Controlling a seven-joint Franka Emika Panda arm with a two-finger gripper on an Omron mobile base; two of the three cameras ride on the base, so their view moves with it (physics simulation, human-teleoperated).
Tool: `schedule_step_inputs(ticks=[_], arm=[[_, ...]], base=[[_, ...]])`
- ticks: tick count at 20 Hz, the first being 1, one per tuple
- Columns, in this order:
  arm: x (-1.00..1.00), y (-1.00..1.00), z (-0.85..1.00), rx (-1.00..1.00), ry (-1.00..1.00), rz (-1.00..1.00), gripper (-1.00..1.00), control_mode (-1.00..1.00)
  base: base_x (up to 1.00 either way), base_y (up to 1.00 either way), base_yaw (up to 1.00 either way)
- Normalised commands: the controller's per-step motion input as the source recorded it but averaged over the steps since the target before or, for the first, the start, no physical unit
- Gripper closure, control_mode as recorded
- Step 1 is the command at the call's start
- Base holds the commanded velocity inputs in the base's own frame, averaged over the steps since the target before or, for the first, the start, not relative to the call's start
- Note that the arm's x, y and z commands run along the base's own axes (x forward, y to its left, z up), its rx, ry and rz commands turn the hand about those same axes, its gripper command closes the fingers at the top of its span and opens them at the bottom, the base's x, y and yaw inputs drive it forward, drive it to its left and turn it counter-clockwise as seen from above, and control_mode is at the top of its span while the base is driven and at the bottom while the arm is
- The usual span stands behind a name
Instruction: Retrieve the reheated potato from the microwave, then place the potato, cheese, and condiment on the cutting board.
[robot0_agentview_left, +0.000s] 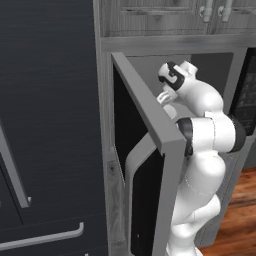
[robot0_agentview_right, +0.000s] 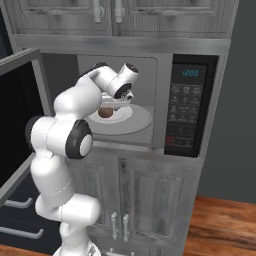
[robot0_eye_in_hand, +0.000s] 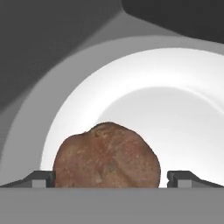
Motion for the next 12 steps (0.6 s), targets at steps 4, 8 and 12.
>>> schedule_step_inputs(ticks=[4,8,12], arm=[[-0.18,0.02,-0.22,0.0,-0.08,0.0,-1.0,-1.0],[-0.01,0.08,-0.17,0.0,-0.08,0.0,-1.0,-1.0],[0.03,0.14,-0.14,0.0,-0.06,0.0,-1.0,-1.0]], base=[[0.0,0.0,0.0],[0.0,0.0,0.0],[0.0,0.0,0.0]])
